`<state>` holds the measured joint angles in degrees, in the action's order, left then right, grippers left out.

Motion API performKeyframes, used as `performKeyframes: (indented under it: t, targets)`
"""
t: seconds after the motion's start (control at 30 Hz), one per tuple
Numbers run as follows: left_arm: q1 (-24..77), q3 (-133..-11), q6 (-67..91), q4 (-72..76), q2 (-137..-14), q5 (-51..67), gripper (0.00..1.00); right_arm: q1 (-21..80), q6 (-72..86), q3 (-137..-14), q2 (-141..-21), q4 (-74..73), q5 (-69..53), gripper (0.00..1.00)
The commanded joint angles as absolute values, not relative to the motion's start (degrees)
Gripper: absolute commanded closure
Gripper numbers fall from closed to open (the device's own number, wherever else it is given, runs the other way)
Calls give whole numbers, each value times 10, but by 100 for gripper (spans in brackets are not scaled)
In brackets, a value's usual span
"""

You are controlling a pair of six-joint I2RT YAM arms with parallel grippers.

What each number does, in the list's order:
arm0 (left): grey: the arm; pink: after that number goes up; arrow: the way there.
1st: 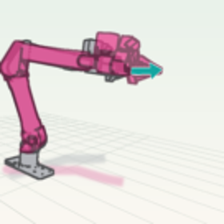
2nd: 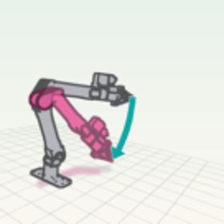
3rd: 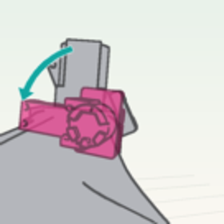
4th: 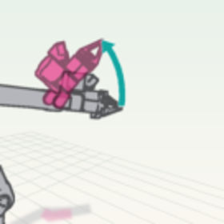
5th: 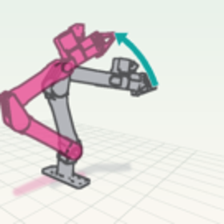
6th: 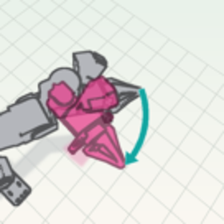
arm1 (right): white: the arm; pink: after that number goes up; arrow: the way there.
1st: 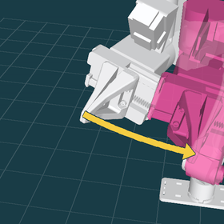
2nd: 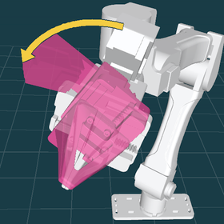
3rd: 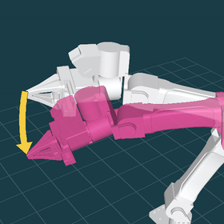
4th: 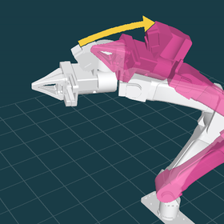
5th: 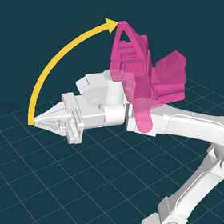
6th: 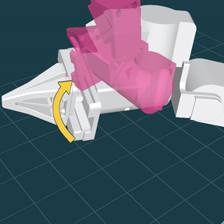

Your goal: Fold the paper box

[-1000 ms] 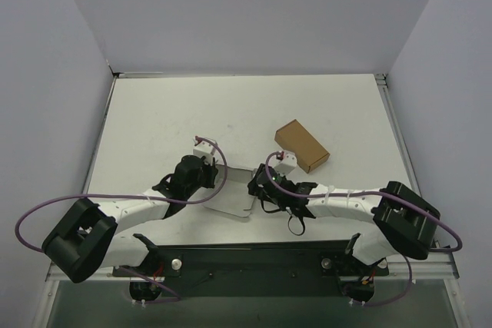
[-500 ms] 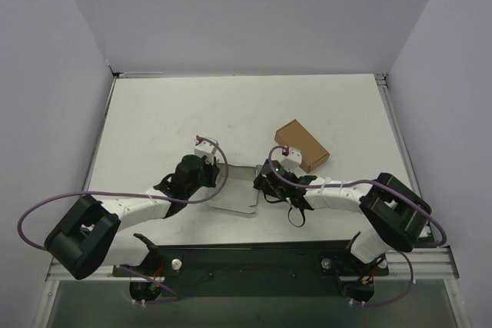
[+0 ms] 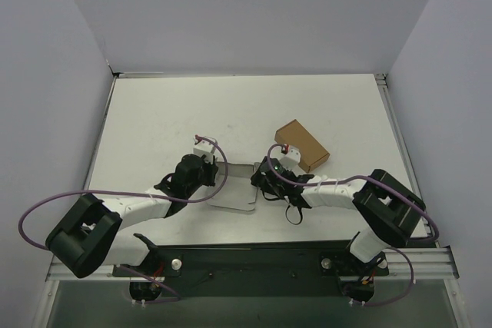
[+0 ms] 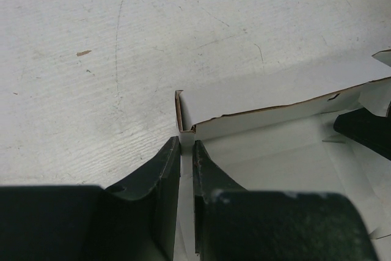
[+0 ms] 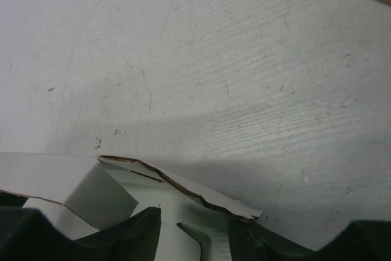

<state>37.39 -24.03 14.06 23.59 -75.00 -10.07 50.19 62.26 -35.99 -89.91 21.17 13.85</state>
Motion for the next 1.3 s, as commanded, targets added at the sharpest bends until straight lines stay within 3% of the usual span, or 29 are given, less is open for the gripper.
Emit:
performKeyframes:
  t: [0.0,0.33,1.27]
  targets:
    - [381,-252,139,243,-761,-72,87,498,628,-331,-907,278,127,53]
    - [386,-255,138,243,-765,-76,87,507,564,-321,-889,401,124,58]
    - [400,-265,134,238,-778,-85,89,523,565,-335,-884,468,120,59]
